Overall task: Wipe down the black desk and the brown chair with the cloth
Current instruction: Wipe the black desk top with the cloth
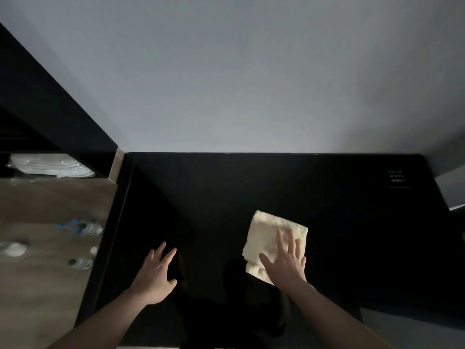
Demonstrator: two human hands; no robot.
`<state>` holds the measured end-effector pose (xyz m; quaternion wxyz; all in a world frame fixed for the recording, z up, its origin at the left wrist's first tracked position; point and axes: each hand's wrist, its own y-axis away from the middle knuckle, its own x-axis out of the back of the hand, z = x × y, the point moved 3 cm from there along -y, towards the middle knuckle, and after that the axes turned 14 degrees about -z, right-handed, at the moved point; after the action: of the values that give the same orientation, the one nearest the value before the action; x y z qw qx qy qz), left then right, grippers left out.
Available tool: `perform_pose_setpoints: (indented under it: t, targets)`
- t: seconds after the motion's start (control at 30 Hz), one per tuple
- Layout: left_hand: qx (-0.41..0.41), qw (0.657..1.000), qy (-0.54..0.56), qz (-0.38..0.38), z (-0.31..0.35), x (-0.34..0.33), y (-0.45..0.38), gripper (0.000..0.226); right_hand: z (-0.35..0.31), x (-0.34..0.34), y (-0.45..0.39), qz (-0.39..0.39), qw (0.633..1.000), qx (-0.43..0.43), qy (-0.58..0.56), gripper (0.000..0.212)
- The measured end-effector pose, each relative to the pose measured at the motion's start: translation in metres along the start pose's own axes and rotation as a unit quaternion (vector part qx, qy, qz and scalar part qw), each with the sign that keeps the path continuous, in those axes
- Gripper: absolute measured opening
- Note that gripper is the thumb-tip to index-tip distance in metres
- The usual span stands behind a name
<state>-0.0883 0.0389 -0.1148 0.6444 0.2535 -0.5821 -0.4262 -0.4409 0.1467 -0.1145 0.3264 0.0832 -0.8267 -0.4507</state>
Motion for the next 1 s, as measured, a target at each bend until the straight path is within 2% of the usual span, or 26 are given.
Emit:
perform_pose_setpoints:
  t: [0.17,0.4,0.43,0.53,0.57,0.67,0.73,0.8,0.9,1.0]
  targets:
    - [0.03,0.999,0.026,0.032,-0.02,0.02,-0.008,0.097,-0.002,0.009,-0.013,0.036,0.999,-0.031,-0.018,0.109]
    - [0.101,0.993,0.038,0.044,-0.098,0.05,-0.02,0.122,-0.029,0.001,-0.023,0.043,0.994,-0.101,-0.026,0.106]
    - [0.103,0.993,0.043,0.044,-0.11,0.054,-0.022,0.125,-0.037,0.003,-0.021,0.042,0.993,-0.11,-0.016,0.1]
    - [0.096,0.993,0.052,0.035,-0.141,0.062,-0.027,0.129,-0.063,-0.014,-0.031,0.012,0.993,-0.111,0.024,0.063]
    - [0.084,0.995,0.04,0.034,-0.149,0.063,-0.029,0.131,-0.075,-0.023,-0.037,0.011,0.994,-0.108,0.031,0.061]
    - [0.042,0.998,0.007,0.047,-0.163,0.063,-0.035,0.138,-0.109,-0.062,-0.059,0.043,0.991,-0.121,0.039,0.086]
    - [0.027,0.998,-0.008,0.052,-0.167,0.062,-0.038,0.139,-0.145,-0.085,-0.061,0.064,0.991,-0.109,0.049,0.097]
    - [0.023,0.998,-0.019,0.06,-0.168,0.062,-0.039,0.139,-0.187,-0.106,-0.061,0.065,0.992,-0.085,0.07,0.098]
    - [0.028,0.998,-0.021,0.054,-0.167,0.063,-0.04,0.14,-0.248,-0.142,-0.062,0.023,0.998,-0.017,0.062,0.09]
    - [0.016,0.999,-0.009,0.039,-0.171,0.065,-0.043,0.143,-0.305,-0.175,-0.057,-0.03,0.996,0.054,0.062,0.094]
